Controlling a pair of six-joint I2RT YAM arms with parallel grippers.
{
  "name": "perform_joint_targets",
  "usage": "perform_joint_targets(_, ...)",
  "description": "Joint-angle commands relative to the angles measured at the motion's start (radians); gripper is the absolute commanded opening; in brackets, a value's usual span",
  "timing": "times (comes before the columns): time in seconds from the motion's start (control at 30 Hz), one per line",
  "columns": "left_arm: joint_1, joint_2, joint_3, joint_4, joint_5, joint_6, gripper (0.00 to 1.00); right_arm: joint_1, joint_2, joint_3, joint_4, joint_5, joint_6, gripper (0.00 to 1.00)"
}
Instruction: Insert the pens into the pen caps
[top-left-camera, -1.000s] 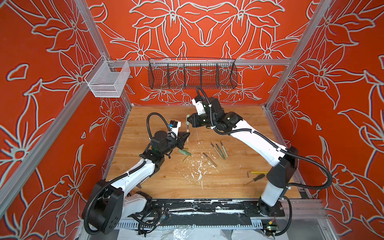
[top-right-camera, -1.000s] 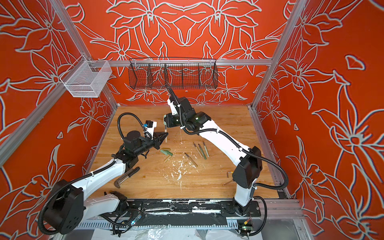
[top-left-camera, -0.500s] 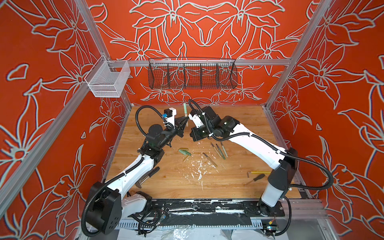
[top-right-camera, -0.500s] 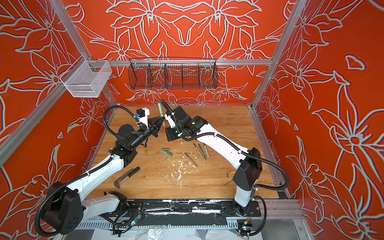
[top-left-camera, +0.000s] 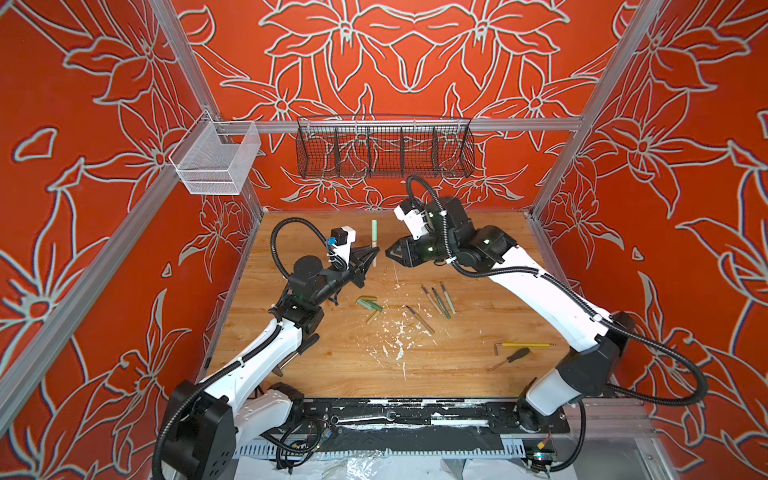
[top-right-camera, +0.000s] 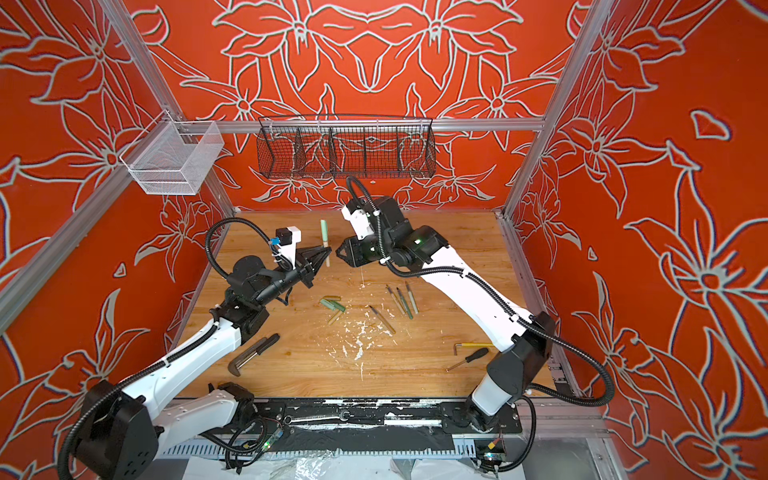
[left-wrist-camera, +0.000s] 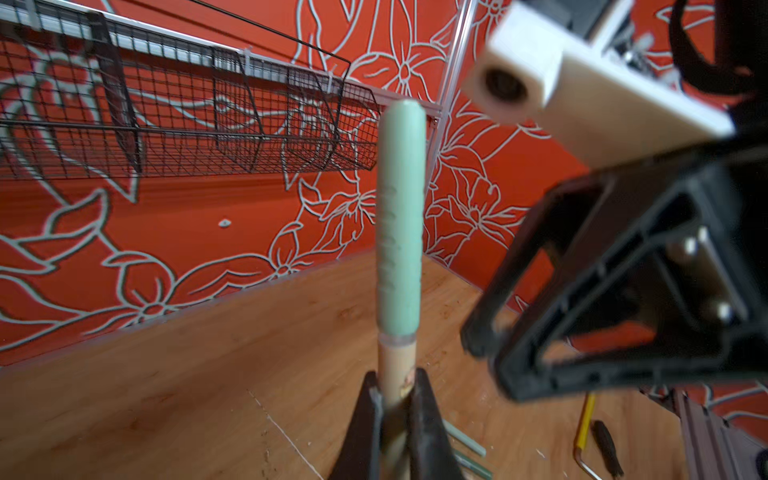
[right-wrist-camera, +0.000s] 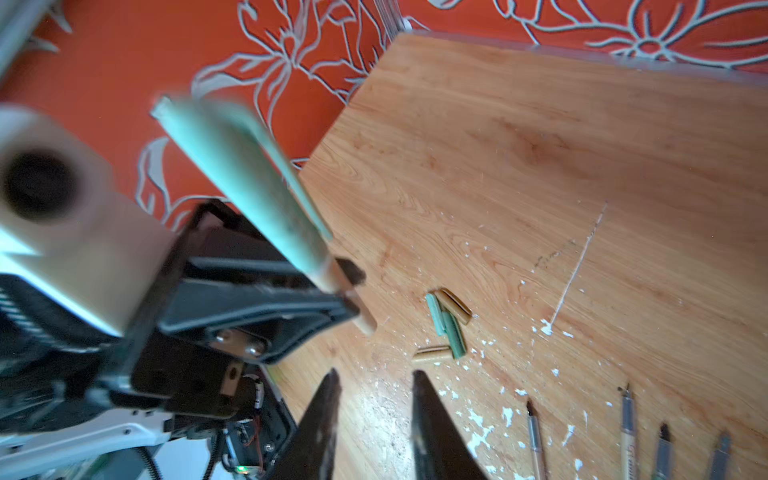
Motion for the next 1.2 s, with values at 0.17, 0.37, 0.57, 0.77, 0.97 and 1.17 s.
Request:
perform_joint_targets(0.17, -0.002, -0.142, -0.056, -0.151, 0.187, -0.003, 0.00, -0.053, 0.044, 0.112, 0.105, -0.349, 0.042, 0.50)
perform_joint_targets(0.37, -0.003, -0.167, -0.079, -0.161, 0.221, -0.041, 0.00, -0.052, 0.055, 0.091, 0.217, -0.462, 0.108, 0.49)
perform_joint_targets(0.57, -0.003, -0.150, -0.078, -0.138, 0.233, -0.072, 0.00, -0.037, 0.053, 0.064, 0.216, -0.474, 0.102, 0.44)
perform_joint_targets(0.77, 0.003, -0.120, -0.075, -0.047, 0.258, -0.145, 0.00, -0.020, 0.050, 0.036, 0.197, -0.451, 0.082, 0.43)
perform_joint_targets(0.97, 0.005, -0.093, -0.053, -0.014, 0.299, -0.196, 0.00, -0.021, 0.042, 0.013, 0.181, -0.411, 0.065, 0.40)
perform_joint_targets(1.17, 0.006, -0.093, -0.047, -0.009, 0.312, -0.206, 0.00, -0.021, 0.029, -0.011, 0.168, -0.360, 0.053, 0.38)
